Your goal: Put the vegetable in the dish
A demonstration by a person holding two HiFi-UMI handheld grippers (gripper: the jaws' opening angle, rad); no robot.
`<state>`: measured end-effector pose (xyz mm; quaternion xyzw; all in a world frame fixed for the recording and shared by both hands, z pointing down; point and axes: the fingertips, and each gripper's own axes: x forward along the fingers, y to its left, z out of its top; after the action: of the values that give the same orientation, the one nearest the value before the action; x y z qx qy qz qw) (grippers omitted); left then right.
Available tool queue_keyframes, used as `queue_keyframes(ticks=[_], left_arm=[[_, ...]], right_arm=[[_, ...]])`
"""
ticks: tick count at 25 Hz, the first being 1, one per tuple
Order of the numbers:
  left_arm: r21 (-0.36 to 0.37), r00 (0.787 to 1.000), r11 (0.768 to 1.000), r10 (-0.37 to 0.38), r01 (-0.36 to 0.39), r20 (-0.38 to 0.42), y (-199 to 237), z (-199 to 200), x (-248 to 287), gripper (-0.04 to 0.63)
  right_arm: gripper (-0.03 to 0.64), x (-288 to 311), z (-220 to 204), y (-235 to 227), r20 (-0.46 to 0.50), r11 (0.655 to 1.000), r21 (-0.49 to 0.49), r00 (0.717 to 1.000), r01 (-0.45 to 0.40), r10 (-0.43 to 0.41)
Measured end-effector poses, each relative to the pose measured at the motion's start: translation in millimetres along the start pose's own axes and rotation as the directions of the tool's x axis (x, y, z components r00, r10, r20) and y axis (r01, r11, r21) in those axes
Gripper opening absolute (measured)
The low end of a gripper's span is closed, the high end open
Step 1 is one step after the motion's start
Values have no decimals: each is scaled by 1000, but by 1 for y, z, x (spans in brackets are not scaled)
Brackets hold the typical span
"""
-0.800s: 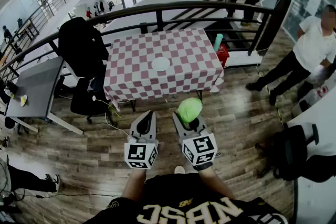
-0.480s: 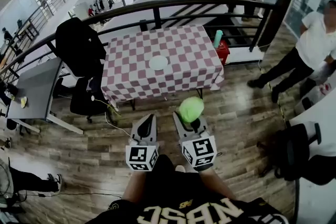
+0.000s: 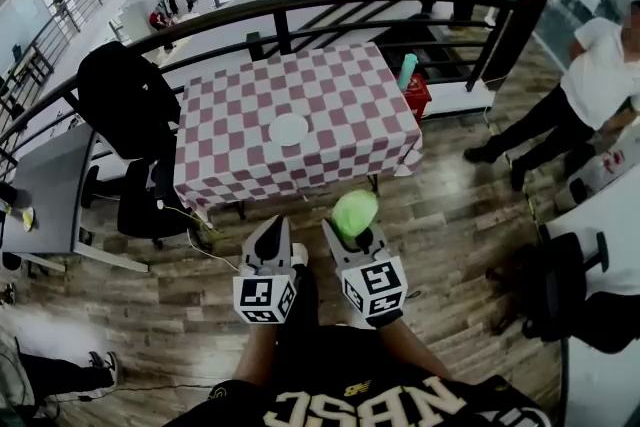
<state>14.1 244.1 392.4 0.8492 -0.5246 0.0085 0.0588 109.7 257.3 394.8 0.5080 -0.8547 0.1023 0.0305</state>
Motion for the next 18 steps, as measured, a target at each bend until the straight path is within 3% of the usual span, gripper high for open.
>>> queue_keyframes(ticks=[7,15,18], left_arm=[[-7,997,998,-58,59,44,64,24,104,18],[-26,994,997,-68,70,80,157,61,201,18],[-15,995,998,-64,65,79,187,65,229,18]], right_arm=[[141,103,31,-46,9,999,6,999,46,-46],[141,229,76,-56,19,1000,-12,1000,-2,2],[141,278,81,-63,0,1000,23,1000,-21,21]])
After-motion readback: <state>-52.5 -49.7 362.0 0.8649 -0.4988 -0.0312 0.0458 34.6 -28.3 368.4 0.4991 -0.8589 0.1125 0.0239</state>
